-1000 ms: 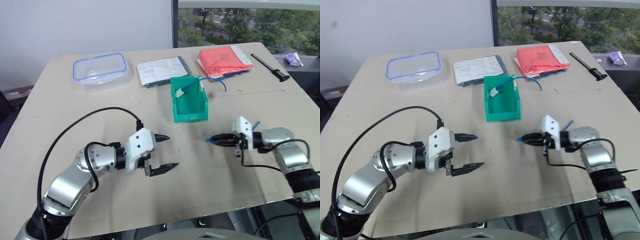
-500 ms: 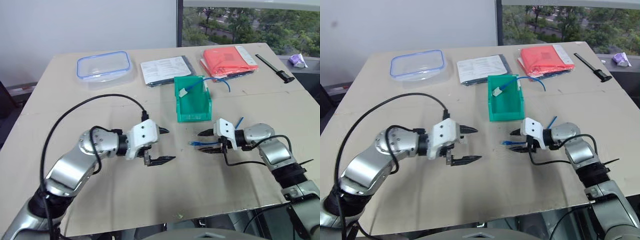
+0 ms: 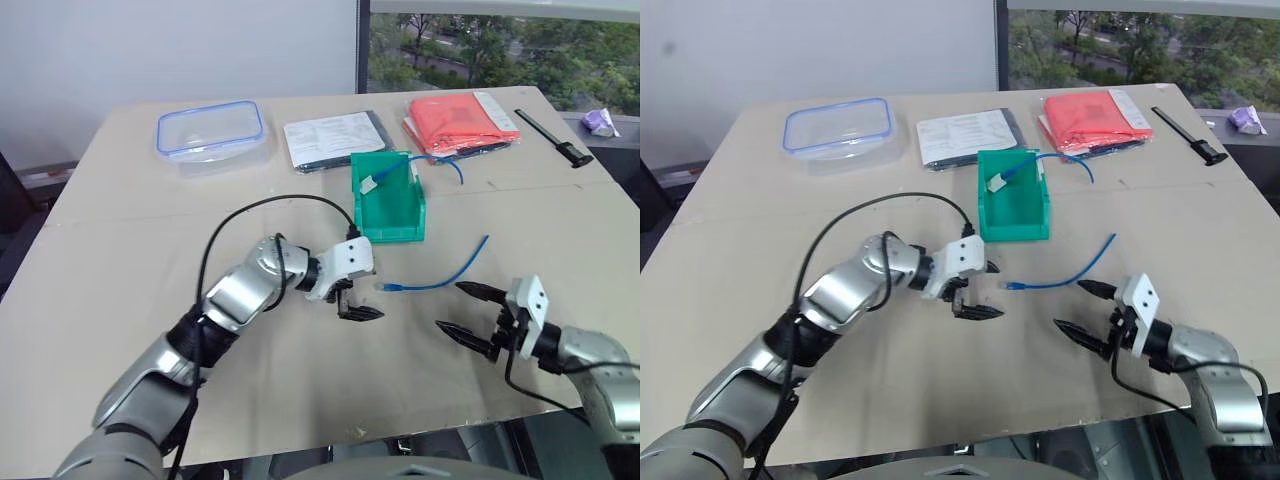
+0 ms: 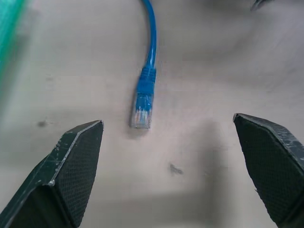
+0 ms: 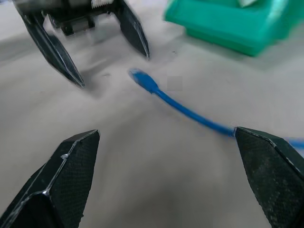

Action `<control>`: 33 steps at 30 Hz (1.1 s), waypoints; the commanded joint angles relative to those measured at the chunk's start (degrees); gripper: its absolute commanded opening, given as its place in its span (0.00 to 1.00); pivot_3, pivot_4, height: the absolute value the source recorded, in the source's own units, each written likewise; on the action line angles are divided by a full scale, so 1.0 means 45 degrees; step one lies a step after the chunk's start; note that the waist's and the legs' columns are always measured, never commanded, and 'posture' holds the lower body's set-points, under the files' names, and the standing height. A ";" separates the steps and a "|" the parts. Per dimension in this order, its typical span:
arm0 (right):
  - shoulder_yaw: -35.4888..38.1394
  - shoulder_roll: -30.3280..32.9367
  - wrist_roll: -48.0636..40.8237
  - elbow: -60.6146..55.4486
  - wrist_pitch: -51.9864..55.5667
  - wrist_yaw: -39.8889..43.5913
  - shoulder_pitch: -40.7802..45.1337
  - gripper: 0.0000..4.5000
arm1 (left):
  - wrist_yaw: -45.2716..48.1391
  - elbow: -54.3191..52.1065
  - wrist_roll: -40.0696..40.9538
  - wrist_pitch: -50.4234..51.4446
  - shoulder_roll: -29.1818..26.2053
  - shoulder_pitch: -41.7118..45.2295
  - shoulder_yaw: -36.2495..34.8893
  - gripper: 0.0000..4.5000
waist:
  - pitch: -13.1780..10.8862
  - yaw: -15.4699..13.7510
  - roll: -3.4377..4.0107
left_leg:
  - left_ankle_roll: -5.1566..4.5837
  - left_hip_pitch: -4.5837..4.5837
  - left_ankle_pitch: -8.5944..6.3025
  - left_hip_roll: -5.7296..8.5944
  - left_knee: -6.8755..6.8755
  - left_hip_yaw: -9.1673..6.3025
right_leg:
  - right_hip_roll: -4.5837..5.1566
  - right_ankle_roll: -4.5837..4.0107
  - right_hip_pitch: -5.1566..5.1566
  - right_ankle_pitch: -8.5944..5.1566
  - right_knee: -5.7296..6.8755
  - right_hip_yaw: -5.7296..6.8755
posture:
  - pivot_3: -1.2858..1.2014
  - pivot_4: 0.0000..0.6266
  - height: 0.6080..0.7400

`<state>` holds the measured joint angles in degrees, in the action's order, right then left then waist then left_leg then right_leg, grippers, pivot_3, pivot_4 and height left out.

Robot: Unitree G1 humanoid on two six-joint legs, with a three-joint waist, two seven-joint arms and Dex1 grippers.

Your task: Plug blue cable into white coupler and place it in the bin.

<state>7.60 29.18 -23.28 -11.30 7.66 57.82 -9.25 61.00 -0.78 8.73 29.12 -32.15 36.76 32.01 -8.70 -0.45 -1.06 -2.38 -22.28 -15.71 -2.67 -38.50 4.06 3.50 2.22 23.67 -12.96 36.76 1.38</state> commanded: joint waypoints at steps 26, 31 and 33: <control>0.0395 0.0558 -0.4007 -0.3732 0.3702 -0.2061 -0.2434 1.00 | 0.1256 0.0226 0.1299 0.0695 0.2296 -0.0479 -0.1764 0.01 | 0.0003 -0.0079 0.0000 | -0.0002 0.0011 0.0000 0.0017 -0.0005 -0.0038 | -0.0028 -0.0019 -0.0013 -0.0013 0.0010 -0.0093 | 0.52 0.24 1.00; 0.0810 0.0241 -0.7396 -0.4090 0.6041 -0.2758 -0.2630 1.00 | 0.0505 -0.0310 0.3331 0.3992 0.3360 -0.0474 -0.3051 0.01 | 0.0002 -0.0077 -0.0003 | -0.0004 -0.0032 -0.0001 0.0027 -0.0035 -0.0108 | -0.0033 -0.0019 -0.0010 -0.0013 0.0010 -0.0084 | 0.52 0.24 1.00; 0.0930 -0.0175 -0.8048 -0.4141 0.6135 -0.3311 -0.2227 1.00 | 0.0331 -0.0512 0.3902 0.4910 0.3510 -0.0441 -0.3307 0.01 | 0.0002 -0.0022 -0.0002 | -0.0004 -0.0032 -0.0001 0.0034 -0.0038 -0.0120 | -0.0056 -0.0019 -0.0011 -0.0014 0.0010 -0.0107 | 0.52 0.24 1.00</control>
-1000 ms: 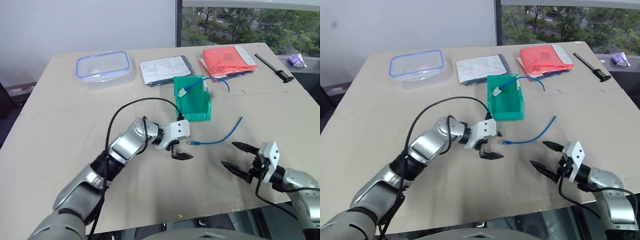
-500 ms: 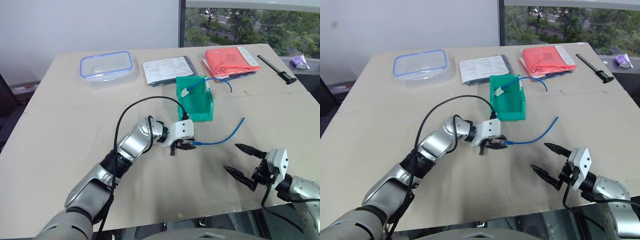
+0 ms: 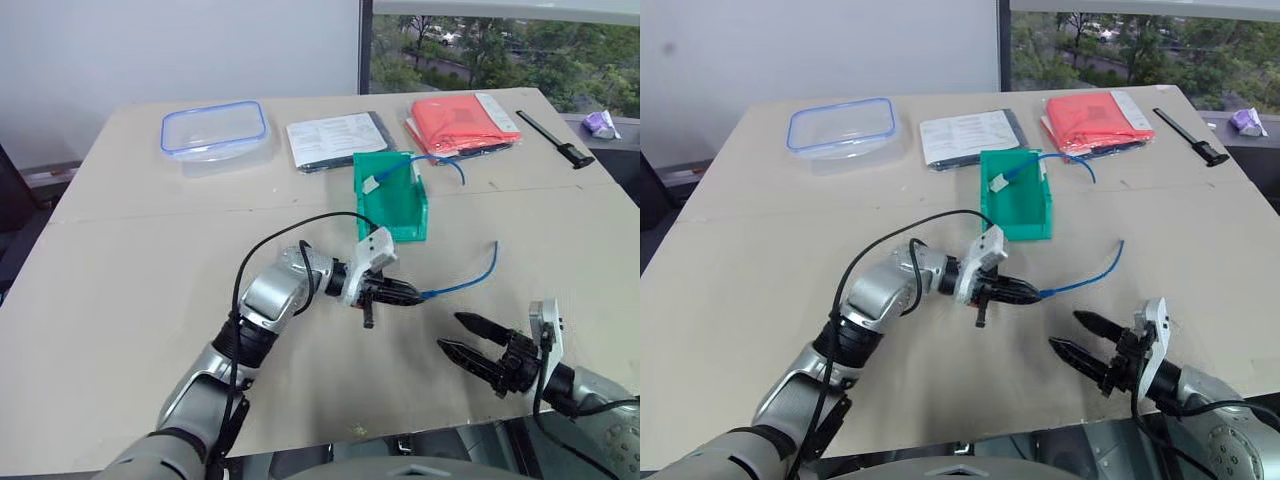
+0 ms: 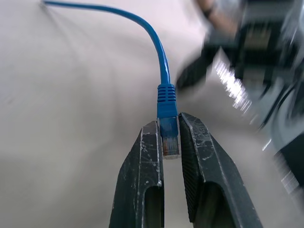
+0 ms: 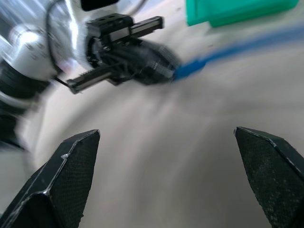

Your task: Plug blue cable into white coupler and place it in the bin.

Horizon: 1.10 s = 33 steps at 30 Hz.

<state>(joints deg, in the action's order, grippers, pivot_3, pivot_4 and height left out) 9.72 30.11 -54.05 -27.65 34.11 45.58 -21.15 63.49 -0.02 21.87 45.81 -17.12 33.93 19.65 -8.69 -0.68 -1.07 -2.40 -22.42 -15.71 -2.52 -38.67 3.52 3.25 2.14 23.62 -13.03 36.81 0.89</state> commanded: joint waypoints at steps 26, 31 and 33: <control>0.0306 -0.1322 -0.3188 -0.1000 0.0383 -0.1228 0.2535 0.01 | -0.1406 -0.0771 0.3680 0.3547 0.0531 0.0887 -0.1766 0.00 | 0.0003 -0.0014 0.0006 | -0.0001 -0.0071 0.0002 0.0052 -0.0013 -0.0152 | -0.0087 0.0052 -0.0001 -0.0009 0.0005 -0.0047 | 0.52 0.24 1.00; 0.0332 -0.1221 -0.3373 -0.0931 0.0517 -0.1267 0.2755 0.00 | -0.0898 -0.0994 0.3693 0.2415 0.0423 0.0828 -0.1857 0.23 | 0.0003 -0.0013 0.0006 | -0.0001 -0.0073 0.0002 0.0055 -0.0013 -0.0149 | -0.0086 0.0051 -0.0002 -0.0009 0.0004 -0.0050 | 0.52 0.24 1.00; 0.0400 -0.1285 -0.3410 -0.0767 0.0454 -0.1405 0.2984 0.00 | -0.0989 -0.1119 0.3641 0.2142 0.0384 0.0840 -0.1871 0.42 | 0.0003 0.0000 0.0008 | -0.0001 -0.0070 0.0002 0.0054 -0.0014 -0.0153 | -0.0087 0.0050 -0.0003 -0.0009 0.0005 -0.0049 | 0.52 0.24 1.00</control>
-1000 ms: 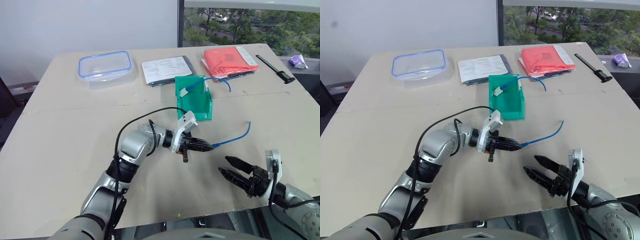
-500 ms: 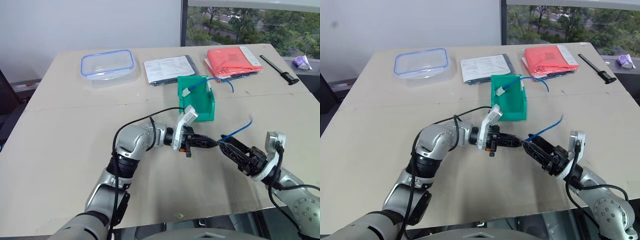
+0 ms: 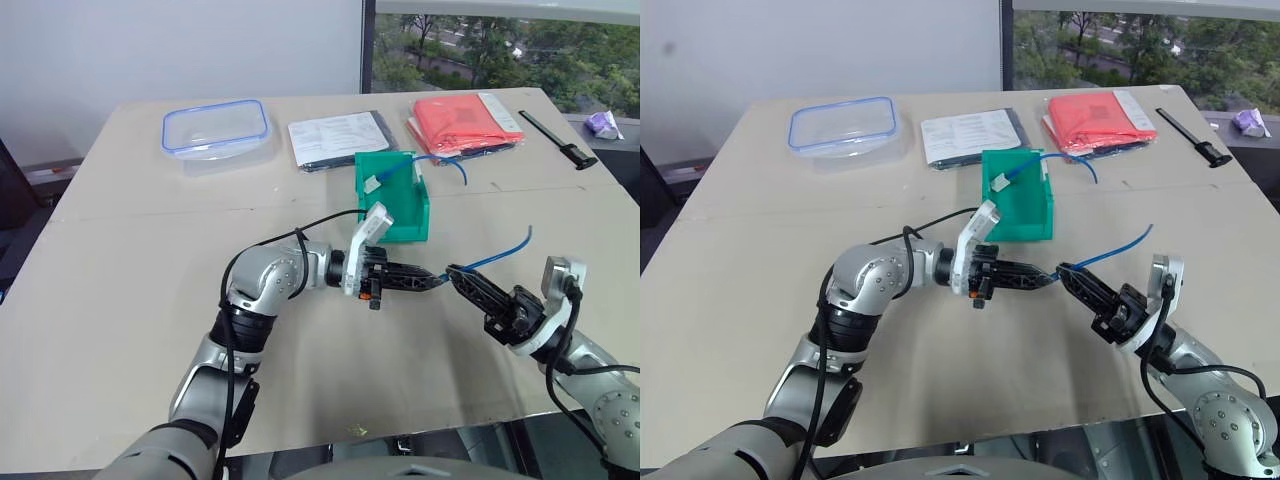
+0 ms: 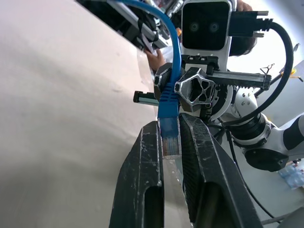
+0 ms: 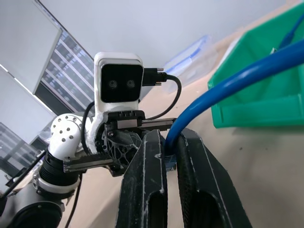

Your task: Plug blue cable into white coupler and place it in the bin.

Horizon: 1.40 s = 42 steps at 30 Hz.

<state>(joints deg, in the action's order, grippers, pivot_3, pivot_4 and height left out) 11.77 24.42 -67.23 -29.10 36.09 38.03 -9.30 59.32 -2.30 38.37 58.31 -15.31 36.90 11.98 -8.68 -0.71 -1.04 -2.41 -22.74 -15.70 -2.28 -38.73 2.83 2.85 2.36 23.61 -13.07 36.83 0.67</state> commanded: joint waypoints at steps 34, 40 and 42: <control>0.0422 -0.0631 0.2077 0.3617 -0.1136 0.0625 0.3998 0.00 | -1.0765 -0.6961 -0.8005 -0.9701 0.0779 -1.2234 -0.1641 0.71 | 0.0010 -0.0009 0.0025 | -0.0003 0.0016 0.0003 -0.0003 -0.0004 0.0024 | 0.0057 -0.0053 -0.0005 -0.0025 -0.0001 -0.0038 | 0.52 0.24 1.00; 0.0516 -0.0694 0.2052 0.3241 -0.1099 0.0289 0.3828 0.00 | -1.0500 -0.5815 -0.7956 -1.0067 0.1101 -1.1435 -0.1199 0.71 | 0.0010 -0.0006 0.0025 | -0.0004 0.0005 0.0002 0.0001 0.0002 0.0012 | 0.0037 -0.0009 0.0001 -0.0001 -0.0003 -0.0030 | 0.52 0.24 1.00; 0.0548 -0.0681 0.2013 0.3105 -0.1075 0.0195 0.3712 0.00 | -1.0508 -0.5410 -0.8310 -1.0059 0.0989 -1.1034 -0.1009 0.71 | 0.0010 -0.0007 0.0026 | -0.0004 0.0004 0.0002 0.0001 0.0004 0.0009 | 0.0034 -0.0009 0.0002 -0.0001 -0.0003 -0.0027 | 0.52 0.24 1.00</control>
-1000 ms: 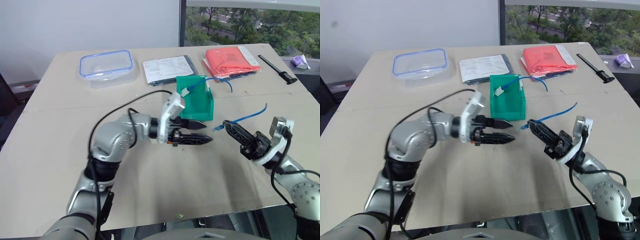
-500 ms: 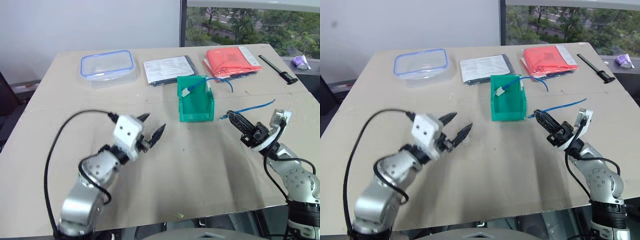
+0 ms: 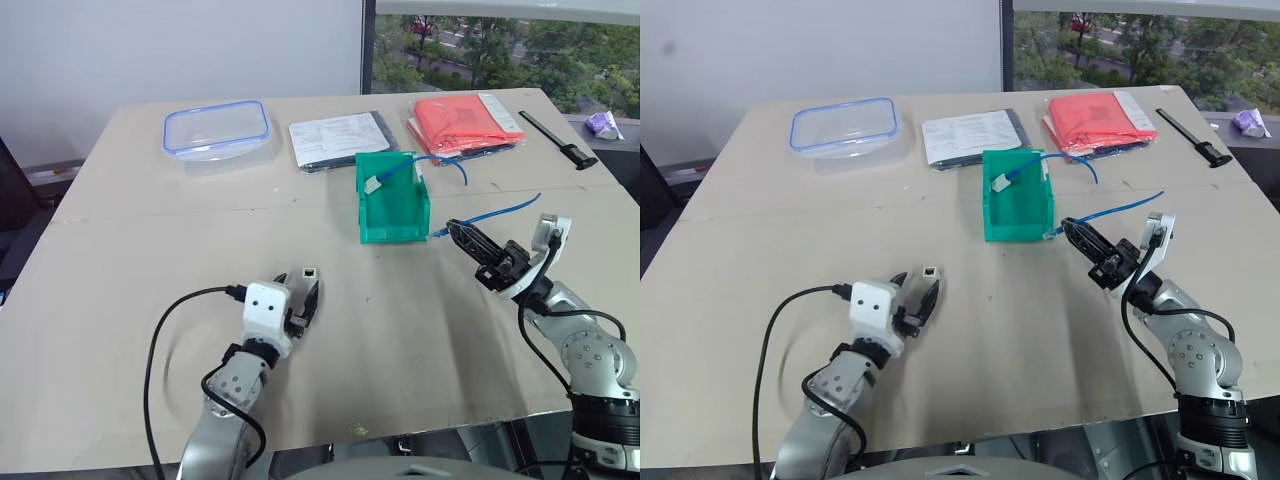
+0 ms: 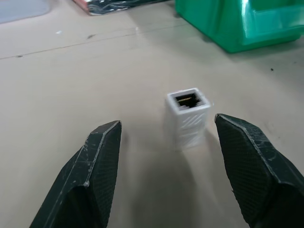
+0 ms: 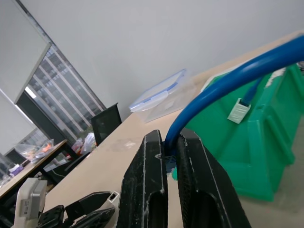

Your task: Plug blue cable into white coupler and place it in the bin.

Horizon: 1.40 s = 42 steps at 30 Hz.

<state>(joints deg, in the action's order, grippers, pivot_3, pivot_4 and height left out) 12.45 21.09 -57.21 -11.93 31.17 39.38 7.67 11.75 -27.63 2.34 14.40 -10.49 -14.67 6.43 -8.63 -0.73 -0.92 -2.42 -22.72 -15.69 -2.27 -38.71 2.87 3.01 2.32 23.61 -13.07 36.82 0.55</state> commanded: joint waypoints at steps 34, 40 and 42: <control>-0.2516 0.1481 0.3260 -0.2737 -0.1004 0.1598 0.0751 0.00 | 1.0022 0.7614 0.2877 -0.2787 -0.1973 0.7943 0.1420 0.12 | 0.0004 -0.0011 0.0006 | 0.0001 -0.0011 0.0001 0.0026 -0.0006 -0.0003 | -0.0018 0.0005 0.0001 0.0002 -0.0007 0.0016 | 0.52 0.24 1.00; -0.3478 0.1954 0.5034 -0.2284 -0.2352 0.2591 0.0980 0.00 | 1.3441 1.0292 0.3102 -0.3589 -0.1689 0.9669 0.2107 0.12 | 0.0000 0.0001 0.0001 | 0.0000 -0.0017 0.0000 0.0022 -0.0004 -0.0011 | -0.0032 0.0018 0.0003 -0.0002 -0.0015 0.0019 | 0.52 0.24 1.00; -0.3556 0.1977 0.5322 -0.2130 -0.2629 0.2766 0.1090 0.00 | 1.4211 1.1103 0.2985 -0.4054 -0.1602 1.0169 0.2218 0.12 | 0.0000 -0.0002 0.0001 | 0.0000 -0.0019 0.0000 0.0021 -0.0004 -0.0009 | -0.0038 0.0018 0.0003 -0.0002 -0.0012 0.0029 | 0.52 0.24 1.00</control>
<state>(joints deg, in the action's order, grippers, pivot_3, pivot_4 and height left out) -3.77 29.99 -34.22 -21.07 21.79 50.67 11.31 72.03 20.61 15.67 -0.85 -18.20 29.06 16.20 -8.63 -0.74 -0.92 -2.42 -22.80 -15.69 -2.18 -38.73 2.81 2.83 2.40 23.62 -13.08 36.78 0.69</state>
